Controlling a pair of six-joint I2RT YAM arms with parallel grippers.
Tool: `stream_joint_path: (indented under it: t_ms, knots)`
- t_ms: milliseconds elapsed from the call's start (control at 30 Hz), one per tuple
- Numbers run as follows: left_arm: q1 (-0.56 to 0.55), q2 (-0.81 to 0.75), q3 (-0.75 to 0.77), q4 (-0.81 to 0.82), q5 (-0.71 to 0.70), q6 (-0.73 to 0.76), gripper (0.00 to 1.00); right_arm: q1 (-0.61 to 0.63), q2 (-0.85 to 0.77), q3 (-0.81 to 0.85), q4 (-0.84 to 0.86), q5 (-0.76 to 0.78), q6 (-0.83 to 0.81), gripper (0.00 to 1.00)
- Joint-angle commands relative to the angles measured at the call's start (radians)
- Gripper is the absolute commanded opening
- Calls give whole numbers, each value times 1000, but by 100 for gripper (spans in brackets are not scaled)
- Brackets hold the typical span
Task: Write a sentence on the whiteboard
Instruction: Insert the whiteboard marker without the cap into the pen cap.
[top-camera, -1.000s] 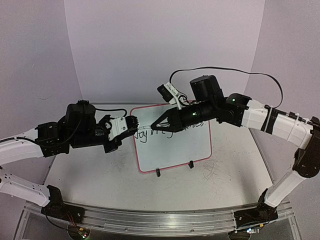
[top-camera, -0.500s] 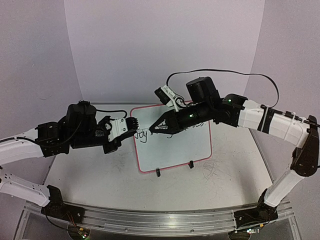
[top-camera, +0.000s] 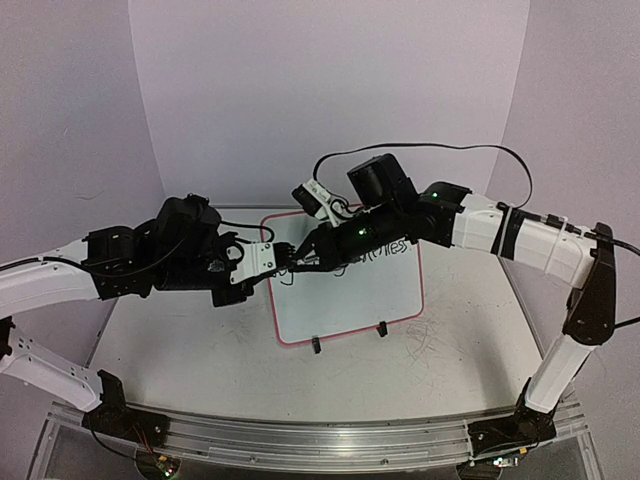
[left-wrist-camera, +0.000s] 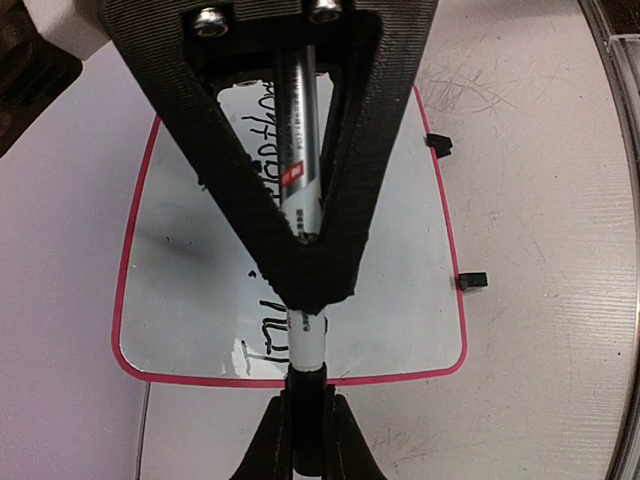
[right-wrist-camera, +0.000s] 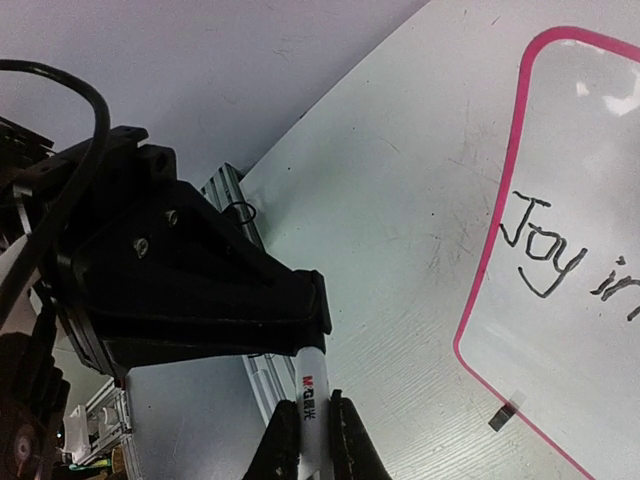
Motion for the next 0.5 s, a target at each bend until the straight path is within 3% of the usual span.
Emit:
stream_joint_path:
  t_ms: [0, 200, 467]
  knots:
    - [-84, 39, 107, 81, 2, 26, 0, 11, 60, 37, -22, 6, 32, 0]
    - [-187, 63, 122, 173, -63, 22, 0, 32, 91, 9, 58, -73, 93, 0]
    - [-255, 46, 92, 275, -98, 14, 0, 92, 128, -128, 352, -74, 265, 0]
